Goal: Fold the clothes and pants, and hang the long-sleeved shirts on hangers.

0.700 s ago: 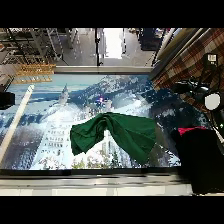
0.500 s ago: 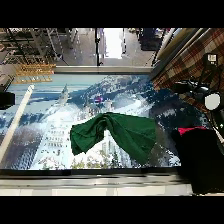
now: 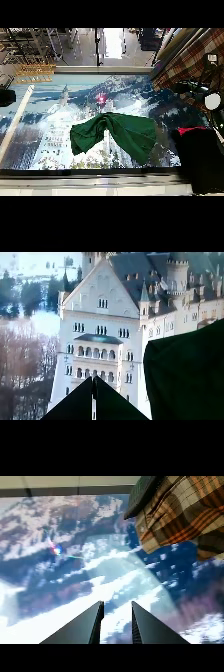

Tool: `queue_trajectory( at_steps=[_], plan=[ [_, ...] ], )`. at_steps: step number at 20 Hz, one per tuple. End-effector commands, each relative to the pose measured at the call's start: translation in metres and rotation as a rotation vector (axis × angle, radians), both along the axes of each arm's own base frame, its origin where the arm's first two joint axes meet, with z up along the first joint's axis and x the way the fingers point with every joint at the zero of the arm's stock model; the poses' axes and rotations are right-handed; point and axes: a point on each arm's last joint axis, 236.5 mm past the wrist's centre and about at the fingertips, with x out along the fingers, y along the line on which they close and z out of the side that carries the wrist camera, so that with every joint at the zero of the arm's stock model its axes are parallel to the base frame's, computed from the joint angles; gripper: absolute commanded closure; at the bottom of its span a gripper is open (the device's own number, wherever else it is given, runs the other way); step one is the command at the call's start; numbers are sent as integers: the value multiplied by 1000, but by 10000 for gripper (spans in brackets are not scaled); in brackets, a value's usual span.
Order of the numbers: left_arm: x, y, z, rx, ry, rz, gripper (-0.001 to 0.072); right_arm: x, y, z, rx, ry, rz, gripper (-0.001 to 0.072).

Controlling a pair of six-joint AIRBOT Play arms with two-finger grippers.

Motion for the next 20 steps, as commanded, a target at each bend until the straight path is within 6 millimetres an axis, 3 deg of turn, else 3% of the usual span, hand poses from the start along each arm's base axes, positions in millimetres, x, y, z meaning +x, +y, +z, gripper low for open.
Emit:
queue_trajectory(
  at_steps=[1,5,6,7,8,9,10,11,12,14,16,18,20],
  plan=[
    [13,-16,12,-129,-69,50,699,-10,39,8,372,30,-4,485],
    [4,-58,-1,-305,3,-19,691,-34,59,37,448,14,49,484],
    [3,-75,-2,-340,3,-98,510,-44,62,38,398,33,79,485],
    [-2,-96,-2,-354,-1,-231,211,-59,64,29,254,79,152,486],
    [-8,-119,-4,-355,-1,-364,153,-75,56,12,124,165,180,480],
    [-18,-134,-16,-329,33,-461,154,-92,33,-12,65,284,128,411],
    [-30,-142,-40,-260,104,-539,154,-111,11,-35,43,396,77,205],
    [-37,-143,-69,-185,178,-564,154,-132,-6,-59,65,506,59,178],
    [-43,-145,-102,-116,246,-577,154,-155,-3,-83,121,598,119,178],
    [-46,-171,-152,-118,277,-603,110,-201,32,-124,366,696,275,179],
    [-40,-200,-189,-237,255,-573,110,-230,70,-156,635,680,320,180],
    [-31,-213,-220,-294,288,-581,106,-252,101,-184,785,679,346,180],
    [-11,-214,-245,-294,313,-576,106,-269,118,-216,844,736,323,180]
  ],
)
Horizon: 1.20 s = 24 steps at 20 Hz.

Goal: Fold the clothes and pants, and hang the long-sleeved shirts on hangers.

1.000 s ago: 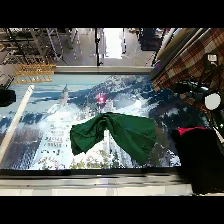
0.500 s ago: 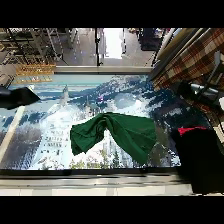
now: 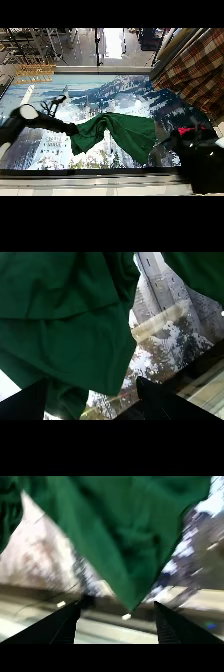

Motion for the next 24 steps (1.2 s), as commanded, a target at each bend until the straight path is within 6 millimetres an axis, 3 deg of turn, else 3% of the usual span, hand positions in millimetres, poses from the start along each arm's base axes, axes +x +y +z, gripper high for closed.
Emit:
queue_trajectory(
  at_steps=[1,5,10,11,12,13,14,16,18,19,21,23,24],
  plan=[
    [30,-16,-52,-22,26,11,106,-30,42,-43,163,53,-34,181],
    [68,-24,-85,-22,89,2,106,-22,51,-76,30,73,-39,181],
    [80,-37,-119,5,131,-39,106,-19,82,-118,-58,121,59,191],
    [77,-37,-128,22,155,-32,146,-15,89,-121,-74,114,84,308],
    [75,-34,-137,49,173,-18,309,-9,96,-118,-84,96,116,572],
    [75,-27,-142,82,185,1,591,-1,101,-111,-88,70,136,691],
    [75,-25,-141,86,186,11,702,5,104,-99,-87,63,142,692],
    [81,-24,-118,71,159,18,704,6,99,-76,-133,73,194,693],
    [87,-22,-68,51,93,-12,704,1,80,-49,-240,90,249,693],
    [89,-22,-34,34,39,-54,705,1,68,-32,-303,76,265,693],
    [86,-23,37,-15,-42,-98,705,7,46,16,-411,3,259,693],
    [75,-23,100,-78,-107,-128,706,19,31,83,-499,-160,230,693],
    [70,-21,121,-95,-132,-137,705,24,28,115,-518,-248,205,692]
  ],
)
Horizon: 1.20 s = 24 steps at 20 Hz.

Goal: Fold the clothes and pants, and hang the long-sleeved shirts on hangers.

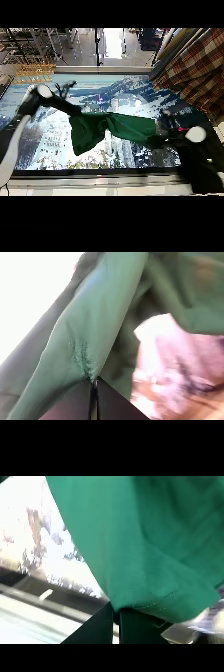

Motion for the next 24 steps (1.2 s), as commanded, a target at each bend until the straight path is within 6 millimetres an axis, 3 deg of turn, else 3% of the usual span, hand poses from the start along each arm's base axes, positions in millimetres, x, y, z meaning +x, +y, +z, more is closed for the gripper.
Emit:
queue_trajectory(
  at_steps=[1,2,4,7,8,10,11,13,14,16,17,18,20,22,24],
  plan=[
    [-30,4,92,-78,-86,-70,707,2,-32,104,-125,-238,-39,692],
    [-36,6,112,-106,-120,-66,707,2,-34,136,-129,-323,-46,692],
    [-49,12,182,-236,-251,-42,707,-6,-46,207,-160,-519,-81,693],
    [-101,36,354,-570,-604,-30,705,-47,-66,338,-205,-907,-141,692],
    [-133,48,416,-665,-777,-38,705,-68,-67,377,-186,-1030,-157,693],
    [-195,70,504,-765,-1101,-17,705,-116,-60,441,-118,-1246,-162,692],
    [-214,78,526,-748,-1219,18,704,-136,-57,463,-90,-1322,-158,693],
    [-219,95,541,-629,-1351,135,704,-146,-54,480,-60,-1382,-158,691],
    [-207,107,538,-573,-1361,193,704,-132,-54,475,-67,-1354,-157,692],
    [-164,127,513,-541,-1277,245,704,-70,-51,438,-88,-1203,-148,691],
    [-130,131,488,-552,-1189,252,704,-30,-48,408,-99,-1098,-137,691],
    [-92,131,453,-550,-1083,255,704,16,-45,366,-114,-968,-125,691],
    [-4,117,350,-473,-832,254,704,96,-41,272,-144,-726,-107,691],
    [70,107,243,-404,-609,296,703,163,-41,182,-170,-566,-110,691],
    [127,103,147,-380,-465,345,703,226,-40,105,-177,-497,-132,691]
  ],
)
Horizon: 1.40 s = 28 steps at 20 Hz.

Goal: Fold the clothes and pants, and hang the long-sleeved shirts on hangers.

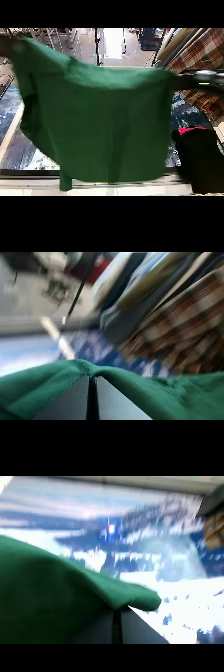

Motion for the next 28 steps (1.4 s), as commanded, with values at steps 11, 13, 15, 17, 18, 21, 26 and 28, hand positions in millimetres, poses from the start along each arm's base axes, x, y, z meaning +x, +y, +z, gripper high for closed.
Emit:
queue_trajectory(
  at_steps=[11,13,15,17,18,21,26,28],
  plan=[
    [12,125,-352,137,1007,159,353,53,-83,-308,211,714,-129,155],
    [-69,153,-373,243,1295,128,450,-9,-84,-313,296,866,-54,219],
    [-113,141,-377,175,1379,92,541,-68,-84,-326,335,944,-58,215],
    [-151,116,-387,133,1339,89,512,-127,-71,-340,392,991,-20,190],
    [-171,106,-396,120,1313,127,346,-149,-66,-346,431,1003,-10,188],
    [-227,83,-430,113,1260,236,91,-177,-50,-353,543,1020,51,188],
    [-271,59,-456,84,1270,278,91,-170,-45,-355,528,981,78,193],
    [-276,57,-461,80,1284,278,91,-166,-38,-362,510,981,97,201]
  ],
)
